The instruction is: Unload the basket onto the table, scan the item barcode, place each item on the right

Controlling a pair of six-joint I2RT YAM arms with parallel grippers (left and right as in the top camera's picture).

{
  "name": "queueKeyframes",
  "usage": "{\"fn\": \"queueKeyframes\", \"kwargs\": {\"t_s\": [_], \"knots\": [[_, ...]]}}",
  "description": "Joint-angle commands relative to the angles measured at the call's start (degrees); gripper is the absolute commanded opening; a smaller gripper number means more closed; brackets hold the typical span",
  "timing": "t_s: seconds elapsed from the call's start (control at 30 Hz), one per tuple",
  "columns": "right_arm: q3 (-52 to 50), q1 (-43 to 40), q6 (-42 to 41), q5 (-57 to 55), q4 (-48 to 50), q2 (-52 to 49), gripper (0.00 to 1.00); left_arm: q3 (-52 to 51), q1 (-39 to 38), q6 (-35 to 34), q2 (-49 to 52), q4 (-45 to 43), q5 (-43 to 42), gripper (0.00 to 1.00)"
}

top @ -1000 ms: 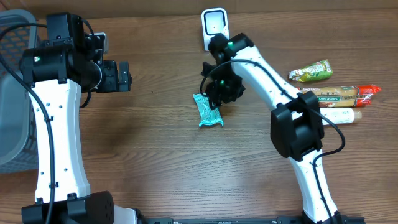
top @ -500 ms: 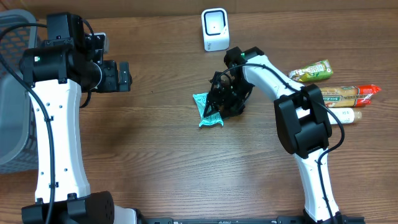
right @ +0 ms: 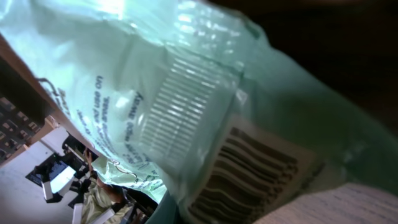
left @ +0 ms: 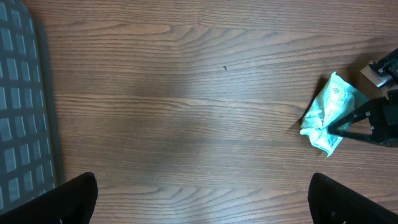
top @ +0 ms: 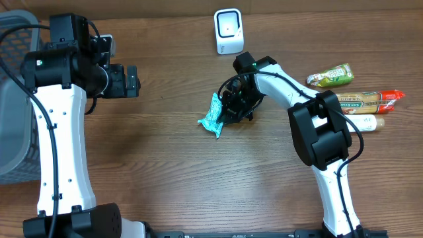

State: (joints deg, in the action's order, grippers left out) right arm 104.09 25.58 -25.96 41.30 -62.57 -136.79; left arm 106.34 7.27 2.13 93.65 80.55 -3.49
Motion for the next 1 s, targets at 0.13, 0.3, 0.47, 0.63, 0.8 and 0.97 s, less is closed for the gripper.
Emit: {"fn": "queueKeyframes", "kwargs": {"t_s": [0.13, 0.3, 0.47, 0.63, 0.8, 0.97], "knots": [[5.7, 0.0, 7.9, -21.8, -6.3, 5.5, 0.04, -0.1, 0.2, 1.3, 0.1, 0.0, -0.6, 1.0], [7.1, 2.4, 21.2, -40.5, -11.2, 10.5, 0.06, -0.1, 0.2, 1.3, 0.1, 0.0, -0.6, 1.0], [6.9, 6.8, 42.0, -46.4, -14.3, 10.5, 0.16, -0.1, 0.2, 1.3, 0.1, 0.0, -0.6, 1.0], [6.9, 10.8, 53.3, -46.4, -12.6, 10.5, 0.16, -0.1, 0.2, 1.3, 0.1, 0.0, -0.6, 1.0], [8.4, 11.4, 47.5, -46.8, -10.8, 11.1, 0.09, -0.1, 0.2, 1.3, 0.1, 0.0, -0.6, 1.0], [12.5, 6.9, 33.6, -32.2, -11.2, 11.6, 0.3, -0.1, 0.2, 1.3, 0.1, 0.0, -0.6, 0.99]]}}
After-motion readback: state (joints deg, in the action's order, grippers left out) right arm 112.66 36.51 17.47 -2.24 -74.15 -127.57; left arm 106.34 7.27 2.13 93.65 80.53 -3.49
